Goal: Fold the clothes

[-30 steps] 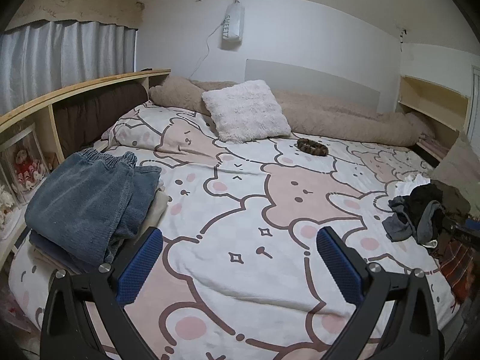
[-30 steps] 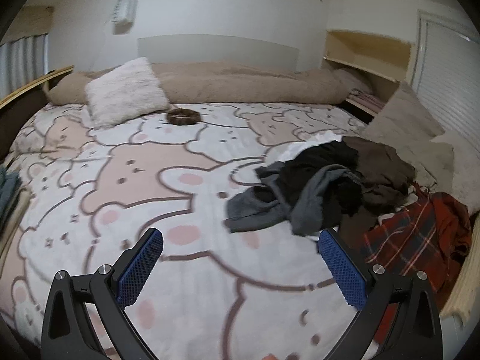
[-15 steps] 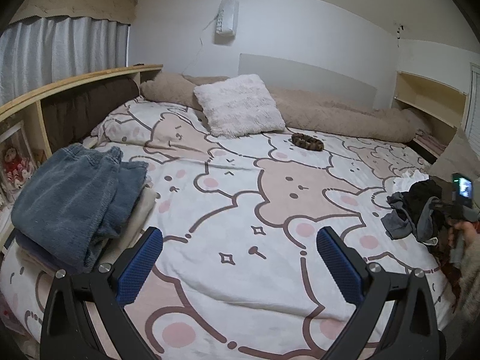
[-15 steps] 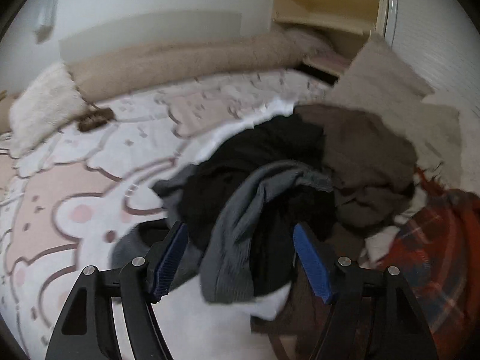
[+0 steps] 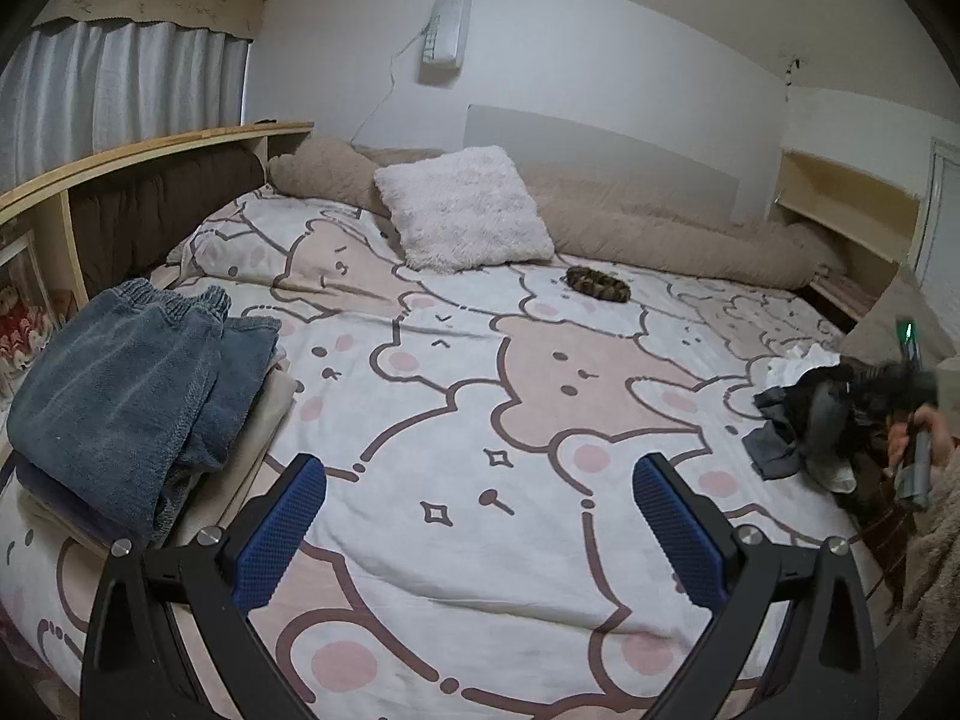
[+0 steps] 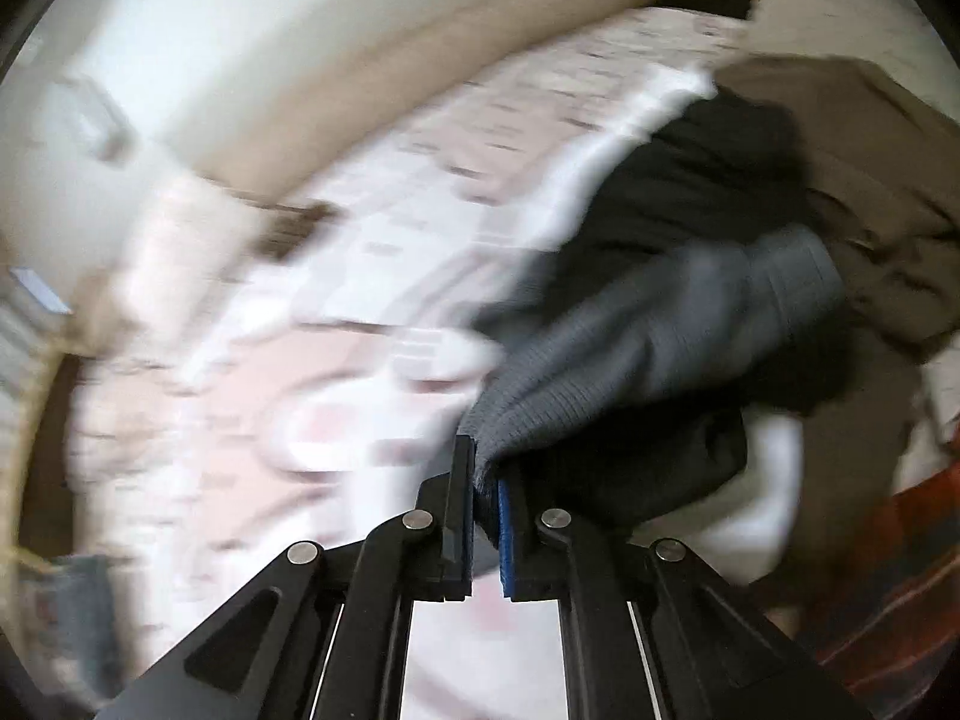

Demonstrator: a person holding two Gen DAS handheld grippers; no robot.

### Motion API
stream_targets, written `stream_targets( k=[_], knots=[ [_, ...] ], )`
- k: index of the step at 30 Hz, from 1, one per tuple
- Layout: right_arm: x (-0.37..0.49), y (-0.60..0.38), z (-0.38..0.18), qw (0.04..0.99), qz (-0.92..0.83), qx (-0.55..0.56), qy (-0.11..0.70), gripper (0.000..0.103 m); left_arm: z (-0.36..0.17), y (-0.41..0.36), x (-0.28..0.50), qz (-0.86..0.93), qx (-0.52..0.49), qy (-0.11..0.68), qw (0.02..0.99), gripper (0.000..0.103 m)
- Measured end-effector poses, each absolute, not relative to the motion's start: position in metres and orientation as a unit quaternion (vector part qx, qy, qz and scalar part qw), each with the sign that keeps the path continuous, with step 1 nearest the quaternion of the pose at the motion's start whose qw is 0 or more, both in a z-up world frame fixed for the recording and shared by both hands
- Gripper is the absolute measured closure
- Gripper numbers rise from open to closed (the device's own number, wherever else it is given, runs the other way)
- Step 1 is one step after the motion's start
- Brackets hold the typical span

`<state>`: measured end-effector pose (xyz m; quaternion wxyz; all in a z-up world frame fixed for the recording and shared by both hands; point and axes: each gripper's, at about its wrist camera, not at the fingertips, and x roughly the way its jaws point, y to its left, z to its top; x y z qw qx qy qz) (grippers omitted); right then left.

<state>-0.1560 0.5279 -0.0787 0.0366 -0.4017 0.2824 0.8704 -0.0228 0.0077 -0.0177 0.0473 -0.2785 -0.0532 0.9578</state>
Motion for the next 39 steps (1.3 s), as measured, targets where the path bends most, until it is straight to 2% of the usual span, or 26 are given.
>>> stream_targets(
  k=[4, 7, 10, 12, 16, 21, 26, 27, 28, 30, 34, 38, 39],
  knots=[
    [-0.128, 0.455, -0.004, -0.120, 0.882, -0.339, 0.303, 0.096, -0.001, -0.001, -0.004, 0.965, -0.253, -0.053, 0.047, 0.000],
    [-0.098, 0.388, 0.045, -0.244, 0.878, -0.296, 0.286, 0.096, 0.011, -0.013, 0.009, 0.970, -0.235, -0.057, 0.039, 0.000],
    [-0.067, 0.321, 0.073, -0.359, 0.857, -0.271, 0.251, 0.097, 0.021, -0.028, 0.020, 0.973, -0.221, -0.060, 0.027, 0.000],
    [-0.047, 0.274, 0.073, -0.392, 0.852, -0.272, 0.214, 0.097, 0.025, -0.037, 0.027, 0.974, -0.217, -0.061, 0.020, 0.000],
    [-0.040, 0.206, 0.019, -0.351, 0.852, -0.356, 0.157, 0.097, 0.022, -0.045, 0.033, 0.972, -0.226, -0.060, 0.021, 0.000],
    [-0.061, 0.194, -0.084, -0.255, 0.802, -0.511, 0.177, 0.096, 0.008, -0.037, 0.035, 0.966, -0.247, -0.059, 0.042, 0.000],
    [-0.067, 0.231, -0.103, -0.220, 0.791, -0.531, 0.212, 0.093, -0.017, -0.008, 0.027, 0.951, -0.282, -0.078, 0.104, 0.000],
    [-0.065, 0.242, -0.100, -0.214, 0.795, -0.523, 0.219, 0.080, -0.023, 0.002, 0.025, 0.945, -0.292, -0.082, 0.121, 0.000],
    [-0.062, 0.254, -0.096, -0.204, 0.802, -0.512, 0.230, 0.043, -0.029, 0.011, 0.024, 0.940, -0.301, -0.085, 0.136, 0.000],
    [-0.055, 0.280, -0.088, -0.188, 0.816, -0.484, 0.254, 0.002, -0.042, 0.032, 0.021, 0.929, -0.321, -0.086, 0.165, 0.000],
    [-0.048, 0.320, -0.080, -0.183, 0.828, -0.444, 0.290, 0.002, -0.073, 0.080, 0.017, 0.908, -0.365, -0.054, 0.200, 0.000],
    [-0.061, 0.354, -0.102, -0.157, 0.815, -0.452, 0.328, 0.002, -0.114, 0.122, 0.012, 0.890, -0.410, 0.007, 0.199, 0.001],
    [-0.066, 0.361, -0.112, -0.149, 0.809, -0.462, 0.331, 0.007, -0.120, 0.126, 0.009, 0.884, -0.421, 0.009, 0.202, 0.002]
  ],
)
